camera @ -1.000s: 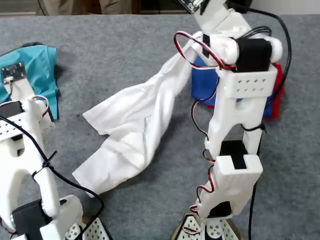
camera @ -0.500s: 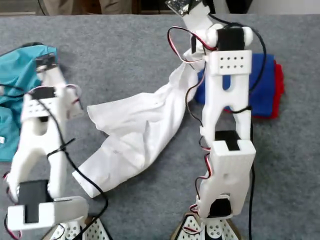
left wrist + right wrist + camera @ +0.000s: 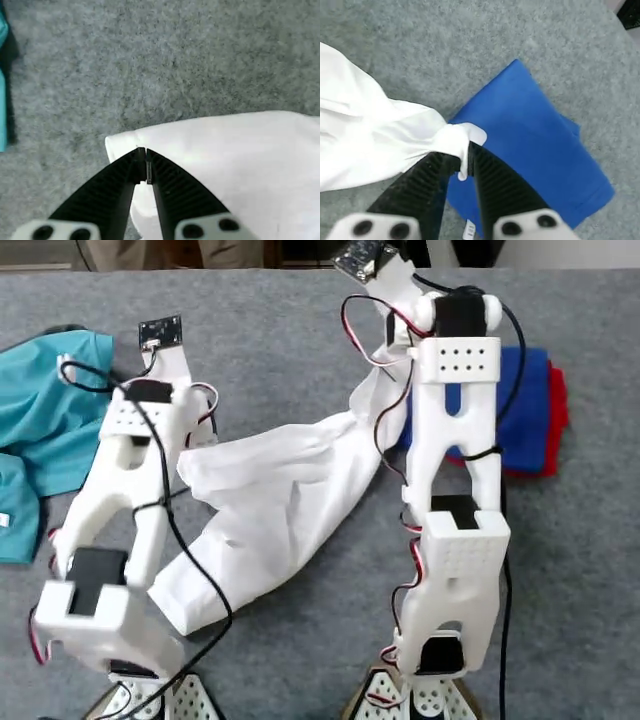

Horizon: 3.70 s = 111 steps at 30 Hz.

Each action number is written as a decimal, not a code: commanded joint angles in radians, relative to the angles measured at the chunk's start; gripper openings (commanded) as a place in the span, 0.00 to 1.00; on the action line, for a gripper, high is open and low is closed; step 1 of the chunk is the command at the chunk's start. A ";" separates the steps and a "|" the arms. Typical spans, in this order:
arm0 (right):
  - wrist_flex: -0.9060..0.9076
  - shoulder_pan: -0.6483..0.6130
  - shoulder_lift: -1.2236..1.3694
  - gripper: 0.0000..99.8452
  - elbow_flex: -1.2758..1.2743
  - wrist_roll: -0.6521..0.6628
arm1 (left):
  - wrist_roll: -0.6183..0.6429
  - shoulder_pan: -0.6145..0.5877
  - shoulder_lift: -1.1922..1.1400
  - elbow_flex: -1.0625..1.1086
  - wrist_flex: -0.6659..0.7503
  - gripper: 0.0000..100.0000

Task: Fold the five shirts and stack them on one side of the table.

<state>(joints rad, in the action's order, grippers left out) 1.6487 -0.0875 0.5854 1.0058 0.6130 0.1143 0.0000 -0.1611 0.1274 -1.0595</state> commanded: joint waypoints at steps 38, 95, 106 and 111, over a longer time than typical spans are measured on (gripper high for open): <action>-0.015 0.053 -0.007 0.00 0.039 0.015 | 0.014 0.005 -0.325 -0.356 -0.287 0.02; 0.035 0.054 -0.125 0.00 0.038 0.009 | 0.063 -0.218 -0.553 -1.442 -0.528 0.02; 0.063 0.054 -0.216 0.00 0.031 -0.011 | 0.063 -0.209 -0.441 -1.800 -0.661 0.02; 0.063 0.056 -0.254 0.00 0.038 -0.064 | 0.064 -0.198 -0.309 -1.800 -0.620 0.02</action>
<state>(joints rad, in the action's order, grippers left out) 1.7070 -0.0537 0.3966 1.0058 0.5808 0.1849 -0.2056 -0.5785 -1.6249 -1.7116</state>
